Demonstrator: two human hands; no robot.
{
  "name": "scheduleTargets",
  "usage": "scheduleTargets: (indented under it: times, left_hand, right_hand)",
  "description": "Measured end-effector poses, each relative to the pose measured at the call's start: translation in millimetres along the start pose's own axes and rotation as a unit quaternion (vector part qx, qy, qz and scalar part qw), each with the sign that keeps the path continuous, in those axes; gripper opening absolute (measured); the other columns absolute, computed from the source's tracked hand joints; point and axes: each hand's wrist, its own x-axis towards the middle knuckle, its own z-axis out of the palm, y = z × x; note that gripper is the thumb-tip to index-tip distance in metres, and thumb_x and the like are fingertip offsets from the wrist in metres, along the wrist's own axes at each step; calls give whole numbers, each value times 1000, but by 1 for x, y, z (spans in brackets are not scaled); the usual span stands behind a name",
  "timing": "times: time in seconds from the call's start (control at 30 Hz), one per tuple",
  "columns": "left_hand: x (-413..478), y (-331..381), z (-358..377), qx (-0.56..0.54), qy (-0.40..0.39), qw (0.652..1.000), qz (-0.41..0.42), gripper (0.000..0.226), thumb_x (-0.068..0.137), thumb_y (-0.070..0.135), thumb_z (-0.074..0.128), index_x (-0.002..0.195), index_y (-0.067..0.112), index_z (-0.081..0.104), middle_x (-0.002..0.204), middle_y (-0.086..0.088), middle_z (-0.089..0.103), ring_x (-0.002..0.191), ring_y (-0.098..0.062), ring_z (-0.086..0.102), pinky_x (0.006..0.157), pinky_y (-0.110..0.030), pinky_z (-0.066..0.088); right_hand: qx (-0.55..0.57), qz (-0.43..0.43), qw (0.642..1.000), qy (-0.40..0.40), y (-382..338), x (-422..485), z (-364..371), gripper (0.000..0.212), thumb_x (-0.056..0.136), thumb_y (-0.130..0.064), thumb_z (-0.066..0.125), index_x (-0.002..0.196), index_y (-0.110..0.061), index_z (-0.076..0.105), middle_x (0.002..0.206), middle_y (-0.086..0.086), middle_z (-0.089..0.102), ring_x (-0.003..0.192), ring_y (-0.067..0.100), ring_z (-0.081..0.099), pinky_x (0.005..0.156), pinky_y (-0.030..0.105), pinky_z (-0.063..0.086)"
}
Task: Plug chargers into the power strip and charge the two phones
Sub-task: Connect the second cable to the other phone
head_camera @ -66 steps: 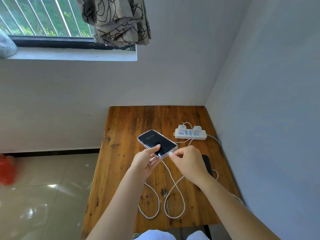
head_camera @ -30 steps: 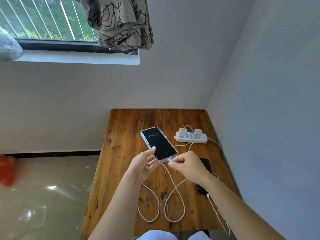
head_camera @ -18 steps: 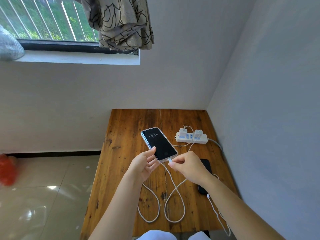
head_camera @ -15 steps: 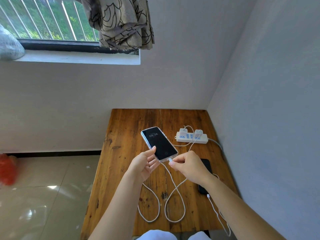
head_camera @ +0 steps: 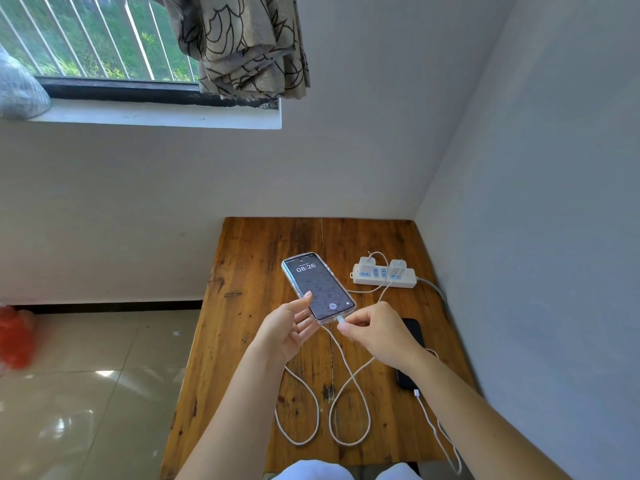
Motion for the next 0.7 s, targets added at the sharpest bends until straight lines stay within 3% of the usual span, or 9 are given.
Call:
scheduleTargets:
  times: [0.43, 0.7]
  left_hand:
    - [1, 0, -1, -16, -10, 1000, -9, 39, 87, 11, 66, 123, 3, 54, 100, -21, 73, 85, -28, 74, 53, -25, 60]
    - [0, -1, -3, -22, -16, 1000, -7, 39, 86, 10, 66, 122, 3, 54, 96, -21, 74, 84, -29, 74, 50, -26, 58]
  right_hand:
    - [-5, 1, 1000, -3, -1, 0, 0, 14, 87, -26, 65, 91, -18, 75, 73, -11, 67, 71, 9, 63, 62, 21, 49]
    - [-6, -2, 1000, -6, -1, -1, 0, 13, 87, -25, 65, 90, -18, 75, 73, -9, 68, 71, 9, 63, 64, 22, 50]
